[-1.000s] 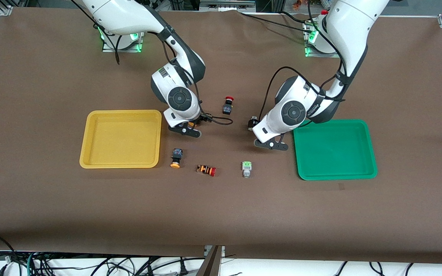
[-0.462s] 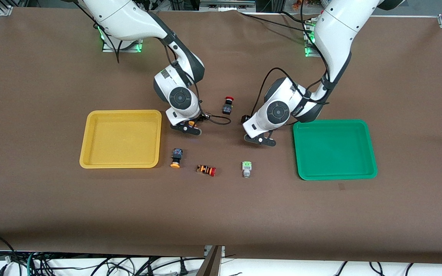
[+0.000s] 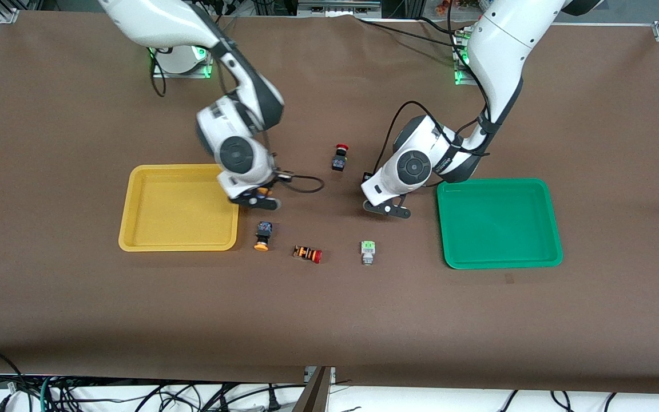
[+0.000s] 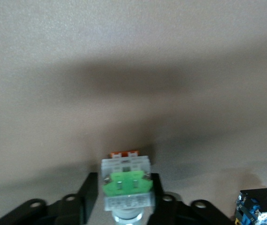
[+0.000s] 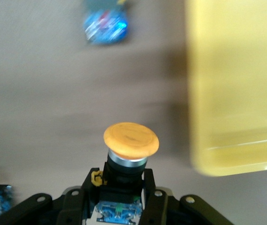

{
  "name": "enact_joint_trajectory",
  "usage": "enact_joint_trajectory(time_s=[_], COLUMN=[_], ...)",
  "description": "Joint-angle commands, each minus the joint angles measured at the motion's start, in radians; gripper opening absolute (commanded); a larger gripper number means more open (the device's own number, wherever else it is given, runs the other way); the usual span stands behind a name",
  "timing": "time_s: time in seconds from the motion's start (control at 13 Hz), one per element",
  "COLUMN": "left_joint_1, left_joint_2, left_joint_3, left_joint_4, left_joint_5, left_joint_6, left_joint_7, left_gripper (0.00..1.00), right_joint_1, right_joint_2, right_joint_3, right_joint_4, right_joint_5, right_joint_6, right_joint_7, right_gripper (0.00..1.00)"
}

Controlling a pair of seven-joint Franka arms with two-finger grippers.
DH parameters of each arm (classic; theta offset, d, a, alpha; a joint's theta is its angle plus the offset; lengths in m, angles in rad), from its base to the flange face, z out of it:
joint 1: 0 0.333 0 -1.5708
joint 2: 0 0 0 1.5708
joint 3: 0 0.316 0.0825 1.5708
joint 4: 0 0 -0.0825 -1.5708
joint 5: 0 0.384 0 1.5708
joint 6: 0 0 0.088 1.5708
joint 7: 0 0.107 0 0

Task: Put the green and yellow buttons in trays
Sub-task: 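Place both held buttons into their matching-colour trays and open both grippers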

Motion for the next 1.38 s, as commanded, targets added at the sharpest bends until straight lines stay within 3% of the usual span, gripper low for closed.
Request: enact_joint_trajectory(time_s=[0.0, 0.23, 0.31, 0.46, 0.54, 0.62, 0.69, 0.77, 0.85, 1.0, 1.15, 1.31], left_joint_1=[0.019, 0.169, 0.217, 0.286, 0.332, 0.344, 0.34, 0.338, 0.337, 0.326, 0.262, 0.196], left_joint_2=[-0.083, -0.14, -0.14, -0.111, -0.071, -0.047, -0.04, -0.051, -0.069, -0.083, -0.033, 0.048], left_joint_3=[0.018, 0.024, 0.024, 0.022, 0.019, 0.018, 0.018, 0.01, -0.007, -0.033, -0.036, -0.035], left_joint_4=[0.02, 0.107, 0.119, 0.11, 0.109, 0.106, 0.107, 0.118, 0.124, 0.205, 0.291, 0.375], left_joint_5=[0.019, 0.032, 0.092, 0.341, 0.385, 0.385, 0.384, 0.381, 0.344, 0.159, 0.05, 0.043], left_joint_6=[-0.092, -0.302, -0.324, -0.323, -0.308, -0.282, -0.272, -0.278, -0.28, -0.28, -0.237, -0.103], left_joint_7=[0.029, 0.149, 0.192, 0.293, 0.345, 0.356, 0.349, 0.345, 0.345, 0.341, 0.31, 0.194], left_gripper=[0.0, 0.0, 0.0, 0.03, 0.05, 0.14, 0.82, 1.0, 1.0, 1.0, 1.0, 1.0], right_joint_1=[-0.074, -0.111, -0.117, -0.12, -0.12, -0.12, -0.12, -0.12, -0.119, -0.111, -0.087, -0.044], right_joint_2=[-0.019, 0.0, 0.006, 0.015, 0.017, 0.02, 0.014, 0.001, -0.005, 0.01, 0.07, 0.127], right_joint_3=[-0.105, -0.228, -0.248, -0.284, -0.299, -0.302, -0.302, -0.298, -0.281, -0.2, -0.116, -0.074], right_joint_4=[-0.031, -0.078, -0.093, -0.147, -0.164, -0.161, -0.155, -0.129, -0.076, 0.059, 0.142, 0.195], right_joint_5=[-0.005, -0.005, -0.003, -0.005, -0.002, 0.0, 0.001, 0.003, 0.012, 0.014, 0.007, 0.004], right_joint_6=[-0.034, -0.023, -0.019, 0.041, 0.069, 0.061, 0.052, 0.034, -0.01, -0.055, -0.016, 0.091], right_joint_7=[-0.282, -0.507, -0.533, -0.568, -0.608, -0.613, -0.613, -0.602, -0.599, -0.506, -0.322, -0.175], right_gripper=[0.0, 0.0, 0.0, 0.0, 0.06, 0.43, 0.97, 1.0, 1.0, 1.0, 1.0, 1.0])
